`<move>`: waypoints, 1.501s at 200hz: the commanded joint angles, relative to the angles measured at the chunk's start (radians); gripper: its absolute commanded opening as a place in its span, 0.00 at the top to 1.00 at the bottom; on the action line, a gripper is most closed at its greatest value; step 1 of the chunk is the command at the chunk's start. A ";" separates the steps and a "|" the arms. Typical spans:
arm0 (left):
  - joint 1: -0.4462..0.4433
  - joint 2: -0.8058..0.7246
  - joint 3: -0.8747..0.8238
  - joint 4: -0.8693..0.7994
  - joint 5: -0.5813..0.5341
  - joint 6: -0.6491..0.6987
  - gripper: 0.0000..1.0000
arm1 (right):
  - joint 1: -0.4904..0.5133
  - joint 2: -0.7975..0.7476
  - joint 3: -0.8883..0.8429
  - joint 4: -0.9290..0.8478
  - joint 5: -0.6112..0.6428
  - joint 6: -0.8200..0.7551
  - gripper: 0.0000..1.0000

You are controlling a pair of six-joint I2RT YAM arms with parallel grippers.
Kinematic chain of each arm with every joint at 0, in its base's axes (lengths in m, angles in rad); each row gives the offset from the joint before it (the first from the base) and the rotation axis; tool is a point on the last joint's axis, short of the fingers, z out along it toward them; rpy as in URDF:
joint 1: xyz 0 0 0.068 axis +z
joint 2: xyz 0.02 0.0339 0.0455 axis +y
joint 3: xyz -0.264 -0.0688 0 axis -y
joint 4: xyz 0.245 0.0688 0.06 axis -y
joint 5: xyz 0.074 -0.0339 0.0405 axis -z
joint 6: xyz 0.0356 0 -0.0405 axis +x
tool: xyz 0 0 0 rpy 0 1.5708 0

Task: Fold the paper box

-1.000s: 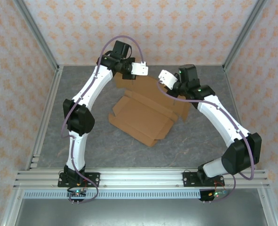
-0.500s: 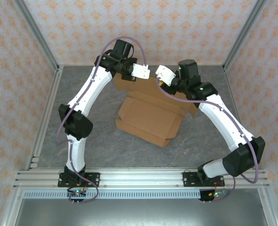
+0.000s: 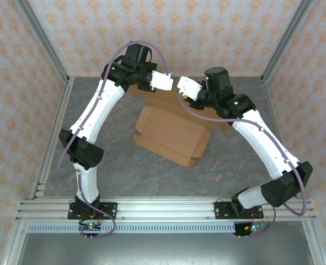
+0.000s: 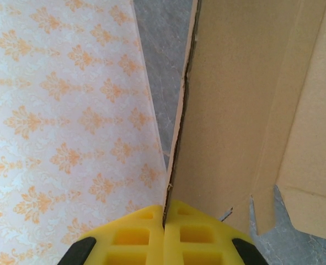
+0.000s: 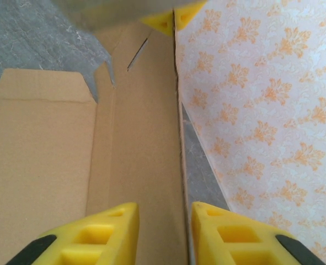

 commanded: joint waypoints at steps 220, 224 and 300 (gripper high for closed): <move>0.021 -0.139 -0.059 0.108 -0.040 -0.435 0.49 | -0.020 0.027 0.049 -0.052 0.019 0.005 1.00; 0.028 -0.151 -0.073 0.118 -0.032 -0.474 0.47 | -0.023 0.025 0.043 -0.048 0.015 0.009 1.00; 0.055 -0.535 -0.819 0.674 -0.182 -1.562 0.42 | -0.048 0.056 0.042 -0.003 0.015 0.178 1.00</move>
